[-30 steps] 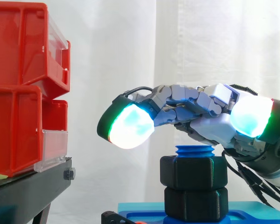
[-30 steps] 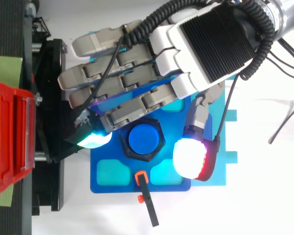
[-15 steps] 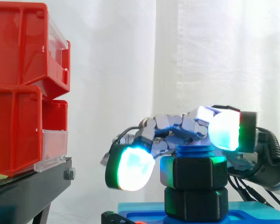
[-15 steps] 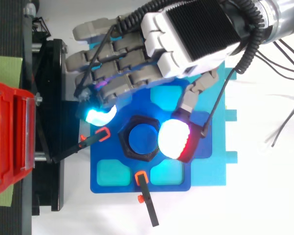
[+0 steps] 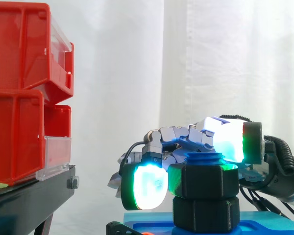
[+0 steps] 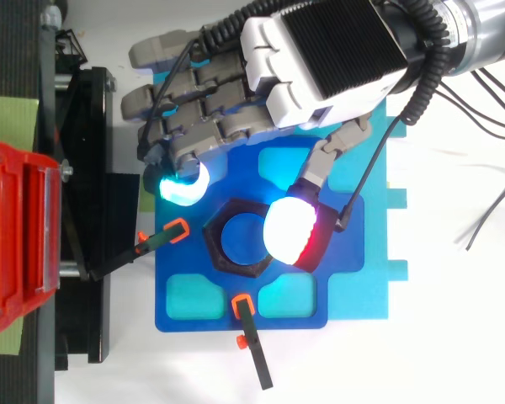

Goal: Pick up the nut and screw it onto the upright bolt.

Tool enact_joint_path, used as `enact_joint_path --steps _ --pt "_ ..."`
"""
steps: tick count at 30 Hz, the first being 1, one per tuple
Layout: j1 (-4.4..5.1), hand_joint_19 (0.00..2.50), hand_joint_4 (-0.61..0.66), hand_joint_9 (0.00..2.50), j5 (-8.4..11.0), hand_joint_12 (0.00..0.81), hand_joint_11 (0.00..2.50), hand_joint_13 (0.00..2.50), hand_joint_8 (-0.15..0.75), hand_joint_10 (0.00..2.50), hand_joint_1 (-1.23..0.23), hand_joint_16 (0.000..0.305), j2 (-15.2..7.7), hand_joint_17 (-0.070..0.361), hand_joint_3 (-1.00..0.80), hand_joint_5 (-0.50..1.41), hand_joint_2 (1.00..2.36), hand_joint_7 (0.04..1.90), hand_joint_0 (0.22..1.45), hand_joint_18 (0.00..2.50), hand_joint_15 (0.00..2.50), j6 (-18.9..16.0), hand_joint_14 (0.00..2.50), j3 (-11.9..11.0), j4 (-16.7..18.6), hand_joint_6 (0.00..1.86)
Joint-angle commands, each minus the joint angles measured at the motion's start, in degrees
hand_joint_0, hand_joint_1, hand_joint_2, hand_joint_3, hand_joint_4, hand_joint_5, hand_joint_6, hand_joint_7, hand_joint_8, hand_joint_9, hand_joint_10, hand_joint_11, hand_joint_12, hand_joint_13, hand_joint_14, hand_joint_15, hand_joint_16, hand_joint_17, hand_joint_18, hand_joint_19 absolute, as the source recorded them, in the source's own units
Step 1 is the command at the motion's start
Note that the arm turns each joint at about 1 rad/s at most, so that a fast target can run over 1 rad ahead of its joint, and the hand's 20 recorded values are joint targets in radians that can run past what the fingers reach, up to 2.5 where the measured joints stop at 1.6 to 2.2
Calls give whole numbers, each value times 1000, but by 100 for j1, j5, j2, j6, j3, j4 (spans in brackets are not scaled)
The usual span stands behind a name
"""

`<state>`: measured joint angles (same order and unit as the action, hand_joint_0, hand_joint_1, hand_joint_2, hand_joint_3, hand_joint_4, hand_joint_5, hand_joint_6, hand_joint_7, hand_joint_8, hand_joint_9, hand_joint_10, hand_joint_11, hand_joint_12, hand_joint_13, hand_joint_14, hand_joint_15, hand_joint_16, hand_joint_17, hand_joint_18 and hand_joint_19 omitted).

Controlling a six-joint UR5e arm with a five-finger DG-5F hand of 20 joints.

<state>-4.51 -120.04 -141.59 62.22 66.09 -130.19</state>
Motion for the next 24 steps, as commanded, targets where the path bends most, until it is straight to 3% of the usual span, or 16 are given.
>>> enact_joint_path --steps 1,7,20,24 --pt "3 0 220 712 -10 279 0 561 257 0 -91 32 0 73 -500 -39 1000 1231 447 282 0 0 0 0 2 505" --pt "29 0 260 706 -46 280 0 563 256 0 -88 33 0 74 -500 -57 1000 1094 445 288 0 0 0 0 29 504" --pt "82 0 251 699 -46 285 0 565 250 0 -90 34 9 77 -500 -68 1000 987 439 290 0 -17 0 0 46 504" --pt "91 0 248 680 -46 305 0 545 263 0 -145 40 0 91 -500 -84 1000 904 386 289 0 -17 0 0 55 504"
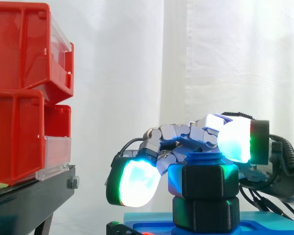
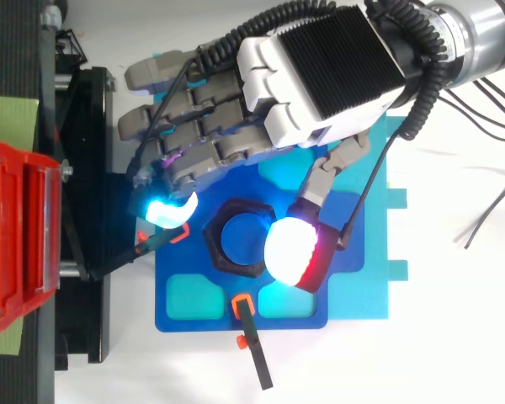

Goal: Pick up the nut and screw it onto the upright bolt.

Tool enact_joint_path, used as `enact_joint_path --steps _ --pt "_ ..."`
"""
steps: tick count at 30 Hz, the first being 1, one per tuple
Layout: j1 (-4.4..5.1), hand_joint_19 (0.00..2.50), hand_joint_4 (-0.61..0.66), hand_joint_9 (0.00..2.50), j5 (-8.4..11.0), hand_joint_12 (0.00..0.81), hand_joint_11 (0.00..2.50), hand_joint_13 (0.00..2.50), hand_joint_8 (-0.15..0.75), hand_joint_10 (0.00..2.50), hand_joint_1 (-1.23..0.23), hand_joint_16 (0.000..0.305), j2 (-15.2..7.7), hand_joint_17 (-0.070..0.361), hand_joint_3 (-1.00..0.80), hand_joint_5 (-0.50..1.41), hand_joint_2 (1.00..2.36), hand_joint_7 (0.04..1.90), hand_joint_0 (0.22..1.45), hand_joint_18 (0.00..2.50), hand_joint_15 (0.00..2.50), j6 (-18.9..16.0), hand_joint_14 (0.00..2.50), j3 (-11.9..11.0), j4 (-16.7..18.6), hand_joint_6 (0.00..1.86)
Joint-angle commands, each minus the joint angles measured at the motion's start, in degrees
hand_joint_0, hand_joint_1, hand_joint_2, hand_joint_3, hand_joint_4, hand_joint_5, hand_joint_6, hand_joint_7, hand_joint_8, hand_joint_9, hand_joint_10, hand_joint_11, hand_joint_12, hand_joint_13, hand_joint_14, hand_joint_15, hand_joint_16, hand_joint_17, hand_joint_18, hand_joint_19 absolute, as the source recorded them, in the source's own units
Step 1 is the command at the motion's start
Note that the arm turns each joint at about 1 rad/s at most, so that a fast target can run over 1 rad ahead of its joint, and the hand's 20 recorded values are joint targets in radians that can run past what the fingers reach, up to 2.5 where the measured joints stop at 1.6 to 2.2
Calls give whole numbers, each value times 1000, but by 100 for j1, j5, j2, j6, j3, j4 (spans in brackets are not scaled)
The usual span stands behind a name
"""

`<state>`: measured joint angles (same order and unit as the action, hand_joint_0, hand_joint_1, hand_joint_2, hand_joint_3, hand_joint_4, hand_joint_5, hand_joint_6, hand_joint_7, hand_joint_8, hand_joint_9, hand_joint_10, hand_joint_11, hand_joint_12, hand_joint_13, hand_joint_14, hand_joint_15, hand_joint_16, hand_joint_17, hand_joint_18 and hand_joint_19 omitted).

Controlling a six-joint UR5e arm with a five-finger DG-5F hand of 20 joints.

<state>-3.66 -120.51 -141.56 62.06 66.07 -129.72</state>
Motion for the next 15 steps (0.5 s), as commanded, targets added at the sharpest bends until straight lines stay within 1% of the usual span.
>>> enact_joint_path --steps 1,5,10,15 --pt "5 0 244 679 -7 311 0 538 264 0 -163 41 -3 93 -500 -89 1000 894 377 286 0 -1 0 -7 8 503" --pt "14 0 246 667 -7 323 0 539 273 0 -216 44 -3 98 -500 -104 1000 884 358 280 0 -1 0 -7 -1 503" --pt "14 0 247 658 -7 328 0 529 273 0 -219 44 -3 100 -500 -106 1000 877 353 280 0 -1 0 -7 -10 503" --pt "40 0 253 654 -16 329 0 527 272 0 -210 45 6 101 -500 -104 1000 882 352 274 0 -9 0 -7 -10 503"
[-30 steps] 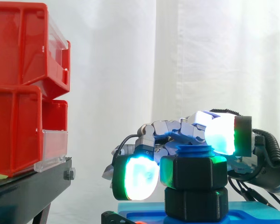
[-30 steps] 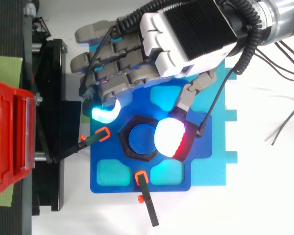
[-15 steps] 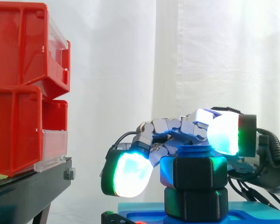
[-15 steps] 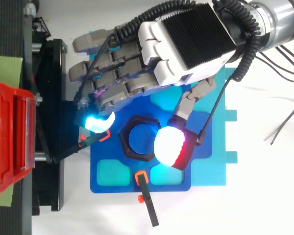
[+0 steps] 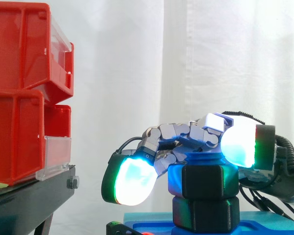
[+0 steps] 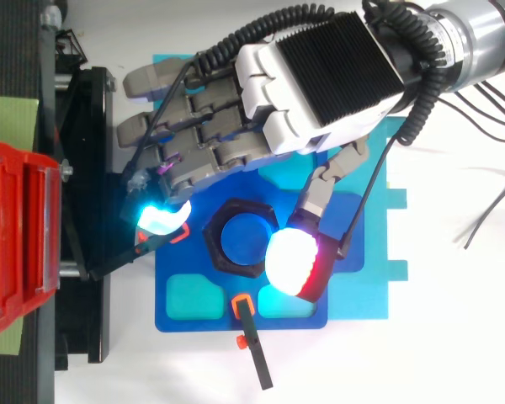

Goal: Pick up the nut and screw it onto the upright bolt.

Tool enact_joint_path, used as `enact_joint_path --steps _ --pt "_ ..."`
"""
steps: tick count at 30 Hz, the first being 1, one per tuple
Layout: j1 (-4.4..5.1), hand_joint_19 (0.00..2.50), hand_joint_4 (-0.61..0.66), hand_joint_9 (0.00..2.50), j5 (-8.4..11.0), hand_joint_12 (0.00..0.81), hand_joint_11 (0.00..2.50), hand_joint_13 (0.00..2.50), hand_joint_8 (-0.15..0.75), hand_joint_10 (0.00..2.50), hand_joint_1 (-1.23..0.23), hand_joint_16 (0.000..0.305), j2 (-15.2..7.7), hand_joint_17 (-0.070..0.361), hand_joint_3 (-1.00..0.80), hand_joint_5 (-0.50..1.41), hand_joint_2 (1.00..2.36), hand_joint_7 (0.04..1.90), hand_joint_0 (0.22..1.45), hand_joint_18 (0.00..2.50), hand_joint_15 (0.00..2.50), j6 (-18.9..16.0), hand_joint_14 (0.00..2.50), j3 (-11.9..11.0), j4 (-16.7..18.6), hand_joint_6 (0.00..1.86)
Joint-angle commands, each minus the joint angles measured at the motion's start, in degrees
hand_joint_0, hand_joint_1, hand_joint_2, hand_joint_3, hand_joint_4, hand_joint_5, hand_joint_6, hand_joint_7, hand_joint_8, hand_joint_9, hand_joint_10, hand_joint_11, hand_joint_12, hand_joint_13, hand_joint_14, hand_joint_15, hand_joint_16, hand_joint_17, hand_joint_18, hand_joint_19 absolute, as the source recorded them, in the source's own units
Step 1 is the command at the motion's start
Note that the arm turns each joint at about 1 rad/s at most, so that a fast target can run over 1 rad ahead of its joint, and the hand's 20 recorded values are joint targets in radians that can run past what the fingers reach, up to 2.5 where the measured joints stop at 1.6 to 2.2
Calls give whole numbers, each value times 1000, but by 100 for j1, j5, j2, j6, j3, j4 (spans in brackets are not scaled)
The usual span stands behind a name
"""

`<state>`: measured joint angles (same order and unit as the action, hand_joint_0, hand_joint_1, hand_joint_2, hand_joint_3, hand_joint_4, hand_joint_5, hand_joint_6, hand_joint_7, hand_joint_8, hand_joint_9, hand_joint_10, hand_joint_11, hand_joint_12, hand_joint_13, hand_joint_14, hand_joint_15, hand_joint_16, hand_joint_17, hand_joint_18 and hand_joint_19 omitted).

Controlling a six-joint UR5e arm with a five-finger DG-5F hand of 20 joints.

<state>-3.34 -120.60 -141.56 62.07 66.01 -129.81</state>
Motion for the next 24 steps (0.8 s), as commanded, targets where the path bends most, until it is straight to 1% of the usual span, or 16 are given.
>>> enact_joint_path --steps 1,4,10,16,24 --pt "9 0 251 655 -8 329 0 527 273 0 -207 45 5 101 -500 -104 1000 878 352 275 0 -10 0 -1 8 503" --pt "17 0 250 656 -43 328 0 525 271 0 -200 44 5 100 -500 -103 1000 878 354 274 0 -2 0 8 8 503" --pt "17 0 251 653 -69 327 0 530 272 0 -194 44 93 98 -500 -102 1000 886 361 274 0 16 0 8 -18 503" --pt "26 0 263 658 -69 323 0 533 271 0 -184 43 93 96 -500 -102 1000 902 368 275 0 148 0 -1 -27 503" --pt "44 0 261 662 -69 323 0 534 271 0 -181 42 93 96 -500 -100 1000 911 369 275 0 289 0 8 -176 503"
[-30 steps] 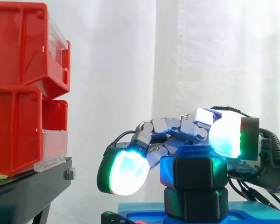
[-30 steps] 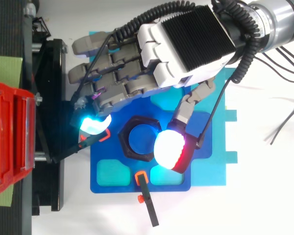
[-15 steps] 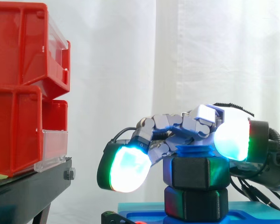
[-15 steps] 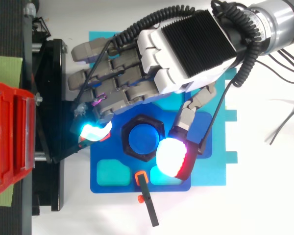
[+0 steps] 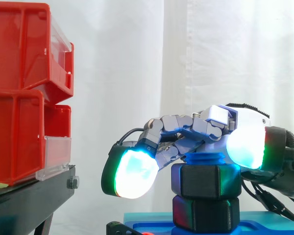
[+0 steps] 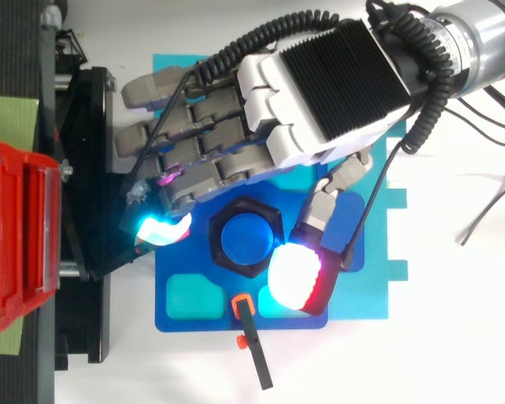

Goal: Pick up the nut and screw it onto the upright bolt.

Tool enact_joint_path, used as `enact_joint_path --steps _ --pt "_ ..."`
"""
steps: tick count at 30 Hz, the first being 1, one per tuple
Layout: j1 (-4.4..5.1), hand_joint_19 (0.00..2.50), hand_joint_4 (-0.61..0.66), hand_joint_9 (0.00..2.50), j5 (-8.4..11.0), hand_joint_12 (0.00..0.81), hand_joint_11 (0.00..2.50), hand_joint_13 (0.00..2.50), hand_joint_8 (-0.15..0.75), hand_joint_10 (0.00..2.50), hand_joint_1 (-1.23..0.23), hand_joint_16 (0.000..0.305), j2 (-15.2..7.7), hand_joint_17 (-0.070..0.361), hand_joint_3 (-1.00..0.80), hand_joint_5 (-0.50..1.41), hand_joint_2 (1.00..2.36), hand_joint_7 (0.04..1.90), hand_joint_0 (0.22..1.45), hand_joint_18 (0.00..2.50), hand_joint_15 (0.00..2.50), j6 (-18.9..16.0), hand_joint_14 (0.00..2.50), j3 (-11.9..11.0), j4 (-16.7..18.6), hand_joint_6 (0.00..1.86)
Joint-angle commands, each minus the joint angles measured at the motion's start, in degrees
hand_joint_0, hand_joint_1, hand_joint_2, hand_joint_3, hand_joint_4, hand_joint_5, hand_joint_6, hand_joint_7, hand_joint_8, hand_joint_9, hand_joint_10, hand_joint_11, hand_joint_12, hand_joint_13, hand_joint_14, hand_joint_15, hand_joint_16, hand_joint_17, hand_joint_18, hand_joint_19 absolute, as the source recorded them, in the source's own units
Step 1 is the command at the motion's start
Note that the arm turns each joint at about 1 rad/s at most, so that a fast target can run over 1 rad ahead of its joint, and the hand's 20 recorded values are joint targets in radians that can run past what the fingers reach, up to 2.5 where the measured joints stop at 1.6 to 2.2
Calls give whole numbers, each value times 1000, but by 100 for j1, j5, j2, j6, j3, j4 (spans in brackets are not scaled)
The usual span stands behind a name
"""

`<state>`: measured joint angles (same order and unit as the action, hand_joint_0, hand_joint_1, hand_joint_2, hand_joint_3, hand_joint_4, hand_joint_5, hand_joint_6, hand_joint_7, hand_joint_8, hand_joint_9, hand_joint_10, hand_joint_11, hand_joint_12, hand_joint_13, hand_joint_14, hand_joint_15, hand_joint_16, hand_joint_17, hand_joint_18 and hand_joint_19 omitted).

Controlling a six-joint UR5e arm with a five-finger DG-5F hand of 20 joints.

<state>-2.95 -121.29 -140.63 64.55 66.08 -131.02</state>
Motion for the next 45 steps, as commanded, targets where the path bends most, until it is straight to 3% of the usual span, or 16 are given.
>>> enact_joint_path --steps 1,10,25,37,45 --pt "5 0 260 662 0 322 0 534 271 0 -176 42 1 96 -500 -99 1000 912 369 274 0 67 0 2 -99 503" --pt "40 0 272 668 0 314 0 537 270 0 -95 41 18 93 -500 -79 1000 1035 385 272 0 374 0 2 -521 504" --pt "40 0 271 678 -9 308 0 546 271 0 -95 40 106 90 -500 -75 1000 1056 394 284 0 366 0 2 -530 504" --pt "49 0 244 703 -53 300 0 561 269 0 -67 38 124 87 -500 -61 1000 1213 411 285 0 383 0 2 -592 504" --pt "58 0 209 709 -53 295 0 573 270 0 -62 37 194 83 -500 -49 1000 1307 420 298 0 673 0 2 -864 503"
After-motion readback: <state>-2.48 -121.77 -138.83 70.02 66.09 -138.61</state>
